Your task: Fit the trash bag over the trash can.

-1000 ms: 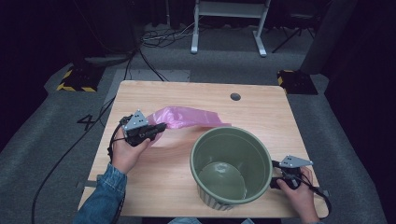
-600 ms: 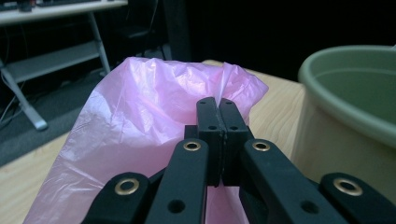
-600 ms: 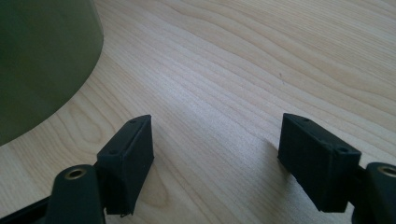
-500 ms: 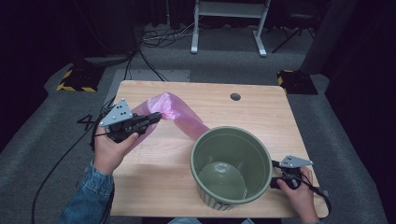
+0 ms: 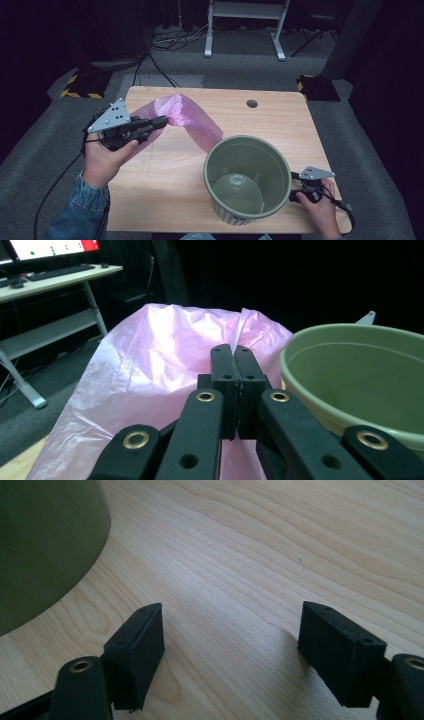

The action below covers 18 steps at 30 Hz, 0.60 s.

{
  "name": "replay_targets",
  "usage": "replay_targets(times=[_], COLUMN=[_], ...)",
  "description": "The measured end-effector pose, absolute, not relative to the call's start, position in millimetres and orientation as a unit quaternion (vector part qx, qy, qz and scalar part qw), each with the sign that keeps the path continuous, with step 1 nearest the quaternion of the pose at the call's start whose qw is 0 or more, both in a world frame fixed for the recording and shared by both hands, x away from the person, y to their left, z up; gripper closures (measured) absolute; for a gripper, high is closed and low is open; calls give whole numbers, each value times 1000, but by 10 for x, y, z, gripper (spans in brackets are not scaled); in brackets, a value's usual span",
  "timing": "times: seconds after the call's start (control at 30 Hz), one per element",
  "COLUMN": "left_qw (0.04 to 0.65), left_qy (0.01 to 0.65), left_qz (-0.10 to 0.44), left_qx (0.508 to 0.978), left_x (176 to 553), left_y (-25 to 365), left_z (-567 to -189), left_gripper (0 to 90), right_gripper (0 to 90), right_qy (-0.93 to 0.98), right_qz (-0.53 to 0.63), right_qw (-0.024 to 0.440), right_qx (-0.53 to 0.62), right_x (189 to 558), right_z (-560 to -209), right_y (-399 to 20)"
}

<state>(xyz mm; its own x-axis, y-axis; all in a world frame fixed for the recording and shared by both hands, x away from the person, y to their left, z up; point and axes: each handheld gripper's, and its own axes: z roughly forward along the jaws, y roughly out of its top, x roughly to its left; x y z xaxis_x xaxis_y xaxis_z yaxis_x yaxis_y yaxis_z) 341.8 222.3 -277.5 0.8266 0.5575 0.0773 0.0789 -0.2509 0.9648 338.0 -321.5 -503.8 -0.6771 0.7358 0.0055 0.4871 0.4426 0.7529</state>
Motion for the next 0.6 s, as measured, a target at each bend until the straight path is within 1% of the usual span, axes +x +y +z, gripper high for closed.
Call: replay_targets(times=[0.2,0.6], left_qw=[582,599], left_qy=[196,171], left_qz=[203,200], left_qx=[763,756], left_x=[3433,3443], left_y=[2224,2077], left_z=[-2612,-2336], left_gripper=[899,899], right_gripper=[267,267], right_qy=[833,833], right_qz=[380,380], right_qw=[164,164], right_qx=[367,366], right_x=[3380,3380], right_z=[-5038,-5038], right_y=[-3214,-3214])
